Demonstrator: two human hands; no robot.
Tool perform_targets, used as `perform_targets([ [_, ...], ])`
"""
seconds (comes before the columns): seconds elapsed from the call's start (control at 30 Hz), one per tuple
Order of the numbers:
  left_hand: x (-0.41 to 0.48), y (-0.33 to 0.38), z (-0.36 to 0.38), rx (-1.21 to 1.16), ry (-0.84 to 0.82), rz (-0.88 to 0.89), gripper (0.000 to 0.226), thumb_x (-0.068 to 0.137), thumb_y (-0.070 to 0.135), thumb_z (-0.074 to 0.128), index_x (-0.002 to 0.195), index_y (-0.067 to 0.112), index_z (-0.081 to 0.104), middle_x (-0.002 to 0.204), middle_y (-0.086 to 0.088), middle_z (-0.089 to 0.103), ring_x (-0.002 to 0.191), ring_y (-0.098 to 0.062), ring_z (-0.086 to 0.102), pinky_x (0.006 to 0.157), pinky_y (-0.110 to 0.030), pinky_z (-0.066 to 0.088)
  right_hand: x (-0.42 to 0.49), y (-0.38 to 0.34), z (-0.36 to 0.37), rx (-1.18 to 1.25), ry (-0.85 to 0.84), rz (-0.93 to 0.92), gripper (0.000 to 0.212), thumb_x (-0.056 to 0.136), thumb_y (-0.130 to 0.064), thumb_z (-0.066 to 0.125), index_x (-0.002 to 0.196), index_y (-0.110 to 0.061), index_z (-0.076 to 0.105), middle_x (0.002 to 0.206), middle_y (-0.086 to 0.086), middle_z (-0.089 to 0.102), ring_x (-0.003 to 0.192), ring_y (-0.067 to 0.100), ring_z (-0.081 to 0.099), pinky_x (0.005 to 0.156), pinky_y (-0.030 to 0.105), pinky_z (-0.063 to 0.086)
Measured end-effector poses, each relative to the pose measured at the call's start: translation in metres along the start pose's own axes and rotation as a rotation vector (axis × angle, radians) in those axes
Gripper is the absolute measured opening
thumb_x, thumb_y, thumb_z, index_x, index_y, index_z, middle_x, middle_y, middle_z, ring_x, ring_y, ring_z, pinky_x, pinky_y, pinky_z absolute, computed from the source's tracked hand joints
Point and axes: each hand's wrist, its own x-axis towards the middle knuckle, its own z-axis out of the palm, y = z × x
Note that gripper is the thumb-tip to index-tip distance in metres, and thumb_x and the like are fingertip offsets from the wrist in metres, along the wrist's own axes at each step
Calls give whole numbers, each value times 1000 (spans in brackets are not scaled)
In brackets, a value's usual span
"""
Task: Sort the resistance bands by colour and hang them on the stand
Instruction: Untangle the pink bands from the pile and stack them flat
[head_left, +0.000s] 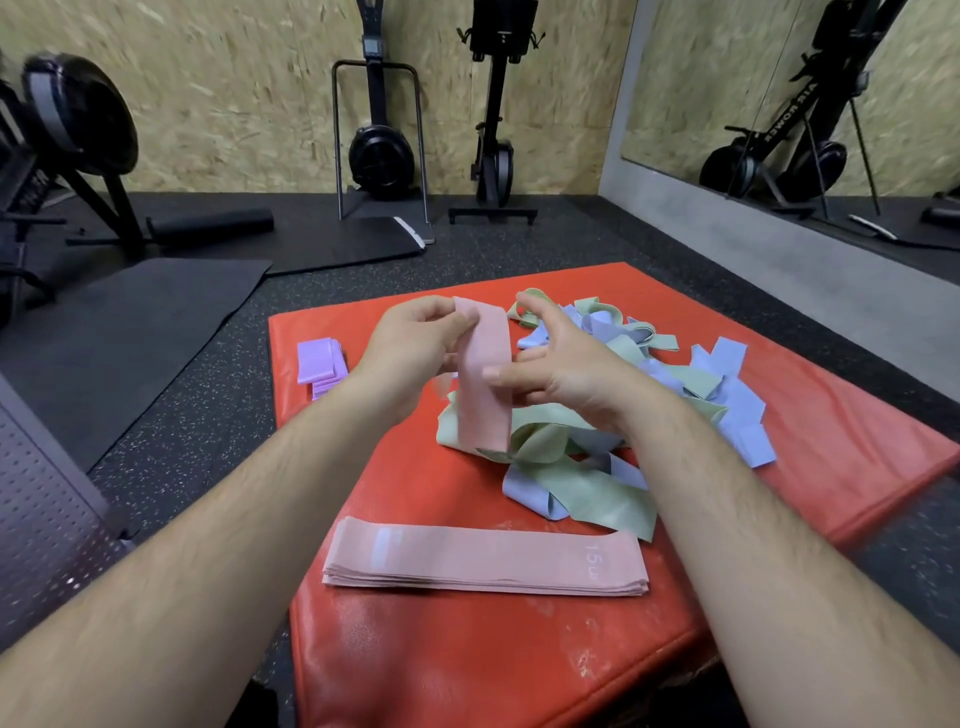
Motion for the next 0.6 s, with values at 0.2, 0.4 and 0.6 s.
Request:
perform_targets([
  [0.2, -10, 5, -9, 190, -118, -229, 38, 94, 49, 62, 97, 12, 67, 72, 1, 66, 64, -16, 63, 68, -33, 57, 9, -5, 4, 76, 241, -108, 65, 84, 2, 70, 135, -34, 51, 126, 17, 55, 71, 19, 66, 65, 33, 59],
  [0.4, -20, 7, -7, -171, -85, -235, 36, 89, 3, 70, 113, 21, 51, 81, -8, 67, 53, -14, 61, 54, -27, 55, 11, -8, 5, 187, 193, -26, 40, 87, 15, 39, 106, -3, 69, 105, 20, 71, 84, 23, 73, 76, 28, 60],
  [0.6, -17, 18, -13, -259, -152, -164, 19, 99, 18, 53, 99, 6, 68, 83, -8, 69, 65, -14, 62, 62, -26, 56, 8, -5, 11, -9, 118, -162, 22, 94, -2, 61, 109, -11, 74, 89, 5, 68, 72, 8, 64, 69, 24, 54],
])
